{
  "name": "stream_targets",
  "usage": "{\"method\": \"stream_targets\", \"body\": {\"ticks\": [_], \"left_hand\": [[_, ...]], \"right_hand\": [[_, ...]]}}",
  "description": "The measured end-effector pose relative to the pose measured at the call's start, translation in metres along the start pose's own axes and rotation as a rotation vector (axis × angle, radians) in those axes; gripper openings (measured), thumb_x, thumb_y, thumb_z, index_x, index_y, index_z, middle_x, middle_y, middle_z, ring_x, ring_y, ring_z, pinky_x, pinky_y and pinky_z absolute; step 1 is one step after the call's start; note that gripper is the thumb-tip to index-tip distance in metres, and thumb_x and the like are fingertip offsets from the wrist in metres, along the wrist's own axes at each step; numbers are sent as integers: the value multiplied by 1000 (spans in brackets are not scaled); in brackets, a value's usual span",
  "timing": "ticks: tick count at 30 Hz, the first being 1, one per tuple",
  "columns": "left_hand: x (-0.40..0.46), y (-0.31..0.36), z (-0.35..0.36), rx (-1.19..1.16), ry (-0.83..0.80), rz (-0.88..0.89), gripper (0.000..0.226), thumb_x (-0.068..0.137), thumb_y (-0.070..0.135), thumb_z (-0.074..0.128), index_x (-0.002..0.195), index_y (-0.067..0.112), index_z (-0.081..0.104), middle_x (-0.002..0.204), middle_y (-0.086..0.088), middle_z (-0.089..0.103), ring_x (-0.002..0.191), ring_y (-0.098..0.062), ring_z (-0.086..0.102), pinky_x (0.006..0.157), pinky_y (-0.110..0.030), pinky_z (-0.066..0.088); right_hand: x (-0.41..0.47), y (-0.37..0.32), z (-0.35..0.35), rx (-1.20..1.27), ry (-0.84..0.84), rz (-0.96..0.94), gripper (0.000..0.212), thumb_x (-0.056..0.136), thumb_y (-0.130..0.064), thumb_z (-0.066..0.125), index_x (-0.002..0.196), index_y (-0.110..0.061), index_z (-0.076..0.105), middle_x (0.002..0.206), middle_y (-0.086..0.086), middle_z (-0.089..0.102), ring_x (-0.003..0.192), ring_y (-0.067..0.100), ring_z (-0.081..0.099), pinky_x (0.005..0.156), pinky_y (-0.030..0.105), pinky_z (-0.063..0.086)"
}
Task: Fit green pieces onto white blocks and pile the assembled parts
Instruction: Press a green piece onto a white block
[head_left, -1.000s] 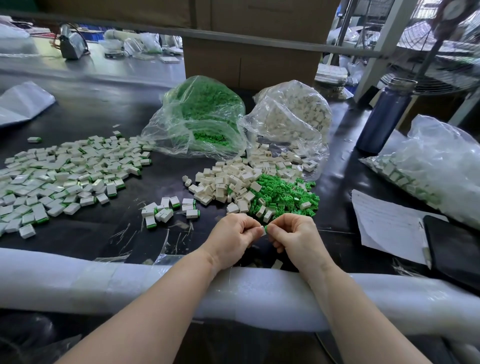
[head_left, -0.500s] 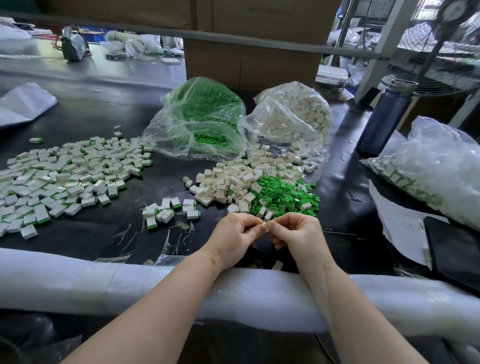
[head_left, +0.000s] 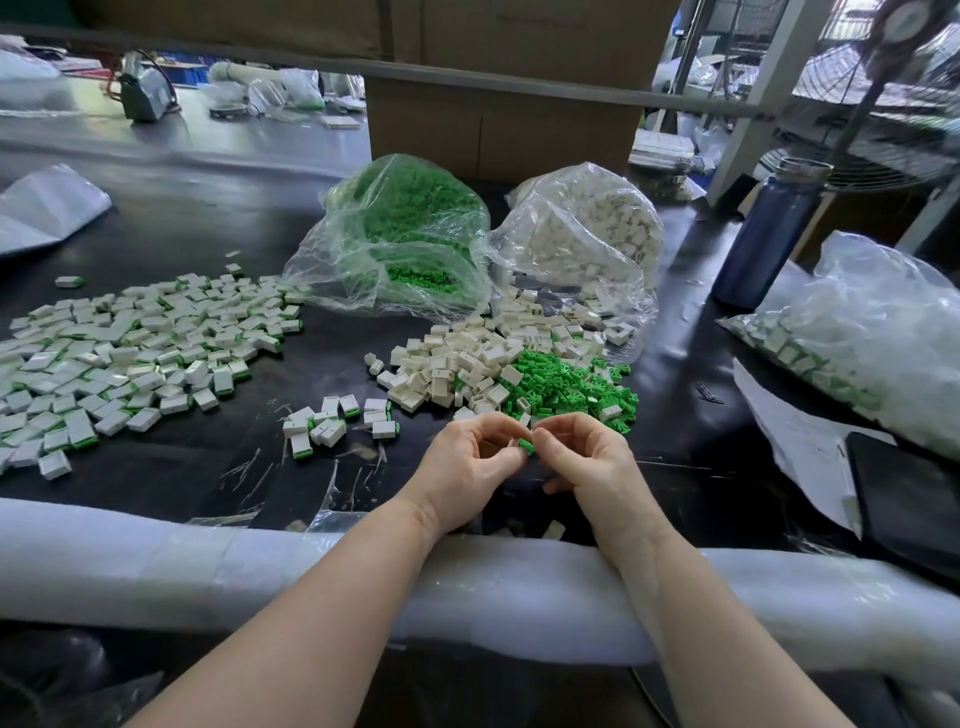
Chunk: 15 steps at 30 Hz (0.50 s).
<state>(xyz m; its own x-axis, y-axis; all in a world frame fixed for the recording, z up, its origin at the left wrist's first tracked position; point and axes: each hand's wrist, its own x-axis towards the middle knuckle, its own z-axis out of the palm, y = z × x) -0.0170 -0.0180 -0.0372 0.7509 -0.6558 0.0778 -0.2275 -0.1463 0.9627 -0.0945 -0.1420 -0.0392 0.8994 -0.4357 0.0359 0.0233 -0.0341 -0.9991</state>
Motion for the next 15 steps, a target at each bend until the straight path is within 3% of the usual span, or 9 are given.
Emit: {"method": "stream_targets", "body": {"ticks": [3,6,9,15], "left_hand": [[0,2,1,23,-1,23,13,84,8,64,86,20,66,88,4,51,64,-4,52,65,-12,46],[-1,3,1,64,-14,31,10,85,8,64,93,13,68,100,1,43,68,-9,44,70,-9,43],[-2,5,1,92,-34,40,13,86,7,62,97,9,67,104,-1,41,67,-7,42,71,-7,41],[-4,9,0,79,-80,59,13,85,2,61,88,14,65,103,-6,43,70,-9,45,73,-9,43]], "right_hand": [[0,0,3,-65,-79,21,9,90,-20,58,90,-22,67,75,-8,71,71,5,66,57,17,50],[0,-3,4,-118,-144,23,20,93,-22,54,83,-20,71,70,-3,68,68,7,63,60,18,50],[-1,-6,4,-113,-153,33,25,92,-19,55,72,-19,70,62,-3,65,62,6,60,57,16,47],[-2,-8,2,-31,-137,61,30,89,-12,58,62,-18,70,55,-1,59,53,6,53,51,14,43]]}}
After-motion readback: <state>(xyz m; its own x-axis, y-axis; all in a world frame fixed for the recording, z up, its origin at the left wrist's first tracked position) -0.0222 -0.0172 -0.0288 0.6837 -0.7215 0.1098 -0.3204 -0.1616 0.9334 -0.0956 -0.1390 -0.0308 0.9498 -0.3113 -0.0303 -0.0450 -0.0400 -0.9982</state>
